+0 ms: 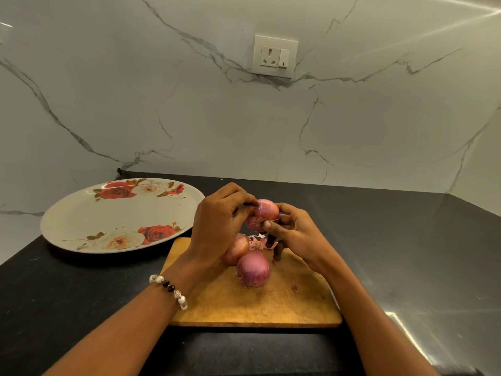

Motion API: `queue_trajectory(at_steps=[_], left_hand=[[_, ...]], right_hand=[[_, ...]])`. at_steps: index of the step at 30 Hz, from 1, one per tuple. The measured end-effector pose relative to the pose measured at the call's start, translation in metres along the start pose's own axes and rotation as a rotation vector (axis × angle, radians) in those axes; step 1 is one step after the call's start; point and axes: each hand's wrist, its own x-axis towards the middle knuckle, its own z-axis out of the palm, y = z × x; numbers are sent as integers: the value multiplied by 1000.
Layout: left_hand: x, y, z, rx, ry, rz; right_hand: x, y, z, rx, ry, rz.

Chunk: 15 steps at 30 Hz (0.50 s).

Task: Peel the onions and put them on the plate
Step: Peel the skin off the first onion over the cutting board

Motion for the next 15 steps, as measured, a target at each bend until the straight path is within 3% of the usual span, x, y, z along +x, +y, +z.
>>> queue_trajectory(at_steps=[6, 15], left_hand=[[0, -5, 0, 14, -50, 46], [2, -6, -2, -92, -22, -28]], right_hand=[[1, 1, -1, -17, -1, 23], [-2, -6, -4, 32, -35, 53]])
